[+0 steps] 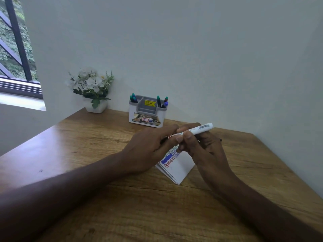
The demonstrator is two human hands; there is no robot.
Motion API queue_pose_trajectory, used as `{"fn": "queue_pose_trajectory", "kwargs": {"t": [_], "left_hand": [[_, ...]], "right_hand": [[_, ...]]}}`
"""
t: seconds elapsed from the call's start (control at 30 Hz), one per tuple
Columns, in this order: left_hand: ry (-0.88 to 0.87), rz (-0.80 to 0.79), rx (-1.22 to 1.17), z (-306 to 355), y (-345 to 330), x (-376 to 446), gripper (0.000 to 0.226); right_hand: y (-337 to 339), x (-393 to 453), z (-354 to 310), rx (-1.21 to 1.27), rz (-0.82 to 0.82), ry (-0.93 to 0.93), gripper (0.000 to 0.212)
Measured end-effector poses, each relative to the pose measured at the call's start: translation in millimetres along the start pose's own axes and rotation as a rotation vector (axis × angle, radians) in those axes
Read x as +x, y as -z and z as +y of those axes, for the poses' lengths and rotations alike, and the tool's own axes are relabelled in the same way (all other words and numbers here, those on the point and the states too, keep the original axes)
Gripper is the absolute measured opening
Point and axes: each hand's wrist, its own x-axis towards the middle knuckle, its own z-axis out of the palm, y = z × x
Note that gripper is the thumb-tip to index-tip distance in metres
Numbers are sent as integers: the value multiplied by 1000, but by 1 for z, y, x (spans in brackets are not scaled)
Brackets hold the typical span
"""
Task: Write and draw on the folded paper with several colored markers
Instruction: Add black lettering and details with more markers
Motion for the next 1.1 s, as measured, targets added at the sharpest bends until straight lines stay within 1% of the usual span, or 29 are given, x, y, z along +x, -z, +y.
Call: {"fn": "queue_pose_trajectory", "kwargs": {"t": [0.07,0.13,0.2,0.27,0.3,0.37,0.43,0.6,0.67,0.7,0.73,0.8,0.87,0.97,1.1], "left_hand": [[12,3,-20,-2,0,-2,52],[44,-33,-16,-5,3,-3,47],[70,-103,-2,-13,11,-4,40],[21,-208,104,-26,20,-3,31],[-17,-275,177,-30,24,-3,29],[-59,-396,276,-37,27,-3,33],[-67,-444,295,-40,26,-1,36],[-81,-433,264,-50,21,1,39],[-92,-425,255,-53,20,0,39],[-96,-420,254,-53,19,0,39],[-98,-416,257,-52,19,0,39],[-99,-416,261,-52,20,0,40],[-91,-422,247,-52,20,0,40],[-93,-422,246,-52,19,1,40],[-99,-422,240,-53,19,1,40]], "right_hand": [[-1,0,-1,14,-11,-12,30],[0,3,-5,56,29,-11,27],[7,7,-9,158,91,-12,28],[19,11,-12,279,129,-49,27],[25,12,-12,305,128,-82,25],[31,10,-10,296,64,-156,19],[31,7,-6,201,-28,-209,20],[26,1,1,-87,-126,-307,21],[24,-1,3,-205,-165,-339,30],[23,-3,5,-245,-180,-341,27],[21,-4,5,-277,-179,-341,20],[19,-6,4,-316,-168,-337,10],[18,-5,4,-319,-172,-330,6],[17,-5,4,-349,-212,-316,3],[18,-6,4,-369,-225,-325,6]]}}
